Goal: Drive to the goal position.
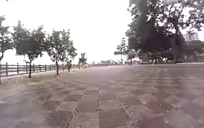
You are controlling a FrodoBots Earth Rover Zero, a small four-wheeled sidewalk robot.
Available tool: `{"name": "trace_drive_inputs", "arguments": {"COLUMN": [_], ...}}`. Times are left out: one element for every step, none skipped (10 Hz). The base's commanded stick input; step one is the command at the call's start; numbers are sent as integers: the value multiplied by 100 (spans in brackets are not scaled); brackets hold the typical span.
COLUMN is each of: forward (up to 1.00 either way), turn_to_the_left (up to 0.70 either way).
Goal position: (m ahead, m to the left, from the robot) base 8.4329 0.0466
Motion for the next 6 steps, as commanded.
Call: {"name": "trace_drive_inputs", "arguments": {"forward": [100, 100, 100, 100, 100, 100], "turn_to_the_left": [0, 0, 0, 0, 0, 0]}}
